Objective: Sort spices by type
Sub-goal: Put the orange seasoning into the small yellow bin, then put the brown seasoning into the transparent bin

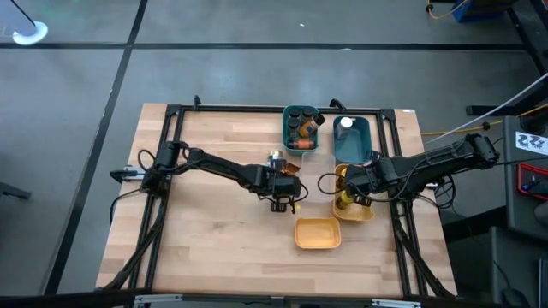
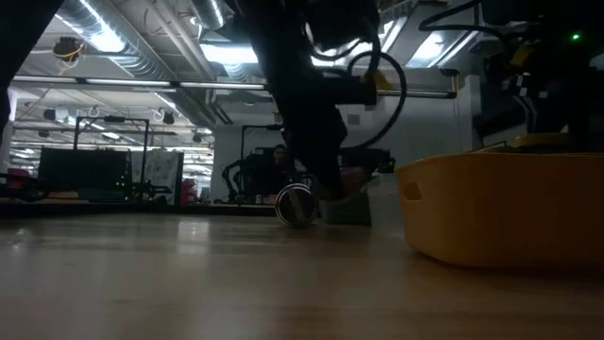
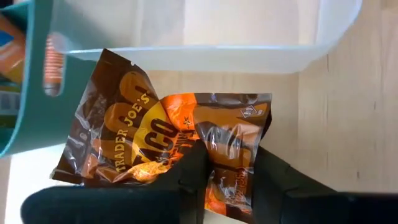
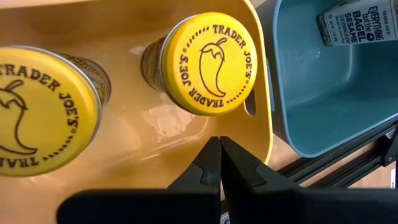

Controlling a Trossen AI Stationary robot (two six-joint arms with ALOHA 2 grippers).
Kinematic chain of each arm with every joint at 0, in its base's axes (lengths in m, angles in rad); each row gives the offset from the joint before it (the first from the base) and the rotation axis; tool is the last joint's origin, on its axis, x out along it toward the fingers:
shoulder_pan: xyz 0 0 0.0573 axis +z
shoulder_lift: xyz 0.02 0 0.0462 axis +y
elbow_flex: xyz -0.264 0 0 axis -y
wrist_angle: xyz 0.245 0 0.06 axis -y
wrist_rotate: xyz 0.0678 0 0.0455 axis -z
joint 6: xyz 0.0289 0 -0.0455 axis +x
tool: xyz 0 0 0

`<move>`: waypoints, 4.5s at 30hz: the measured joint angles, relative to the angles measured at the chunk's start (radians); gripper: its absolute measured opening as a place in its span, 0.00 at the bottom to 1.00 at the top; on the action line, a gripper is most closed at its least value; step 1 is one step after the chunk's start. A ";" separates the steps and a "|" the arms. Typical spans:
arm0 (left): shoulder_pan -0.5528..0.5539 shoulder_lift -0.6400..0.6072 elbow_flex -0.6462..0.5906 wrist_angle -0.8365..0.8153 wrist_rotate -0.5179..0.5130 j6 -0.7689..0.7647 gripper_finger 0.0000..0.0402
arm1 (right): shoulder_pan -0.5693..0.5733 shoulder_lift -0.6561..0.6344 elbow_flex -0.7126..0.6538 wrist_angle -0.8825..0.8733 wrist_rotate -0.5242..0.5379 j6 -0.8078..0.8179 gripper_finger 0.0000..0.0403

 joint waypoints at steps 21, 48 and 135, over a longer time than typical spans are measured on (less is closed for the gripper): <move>-0.120 -0.147 0.001 0.285 0.236 -0.106 0.18 | 0.000 0.000 0.000 0.003 0.000 0.000 0.01; -0.218 0.033 0.000 0.407 0.280 -0.110 0.35 | 0.000 0.000 0.000 0.004 -0.008 0.000 0.01; 0.302 -0.329 -0.211 0.030 0.209 -0.474 0.46 | -0.040 0.159 0.297 0.571 0.001 -0.083 0.29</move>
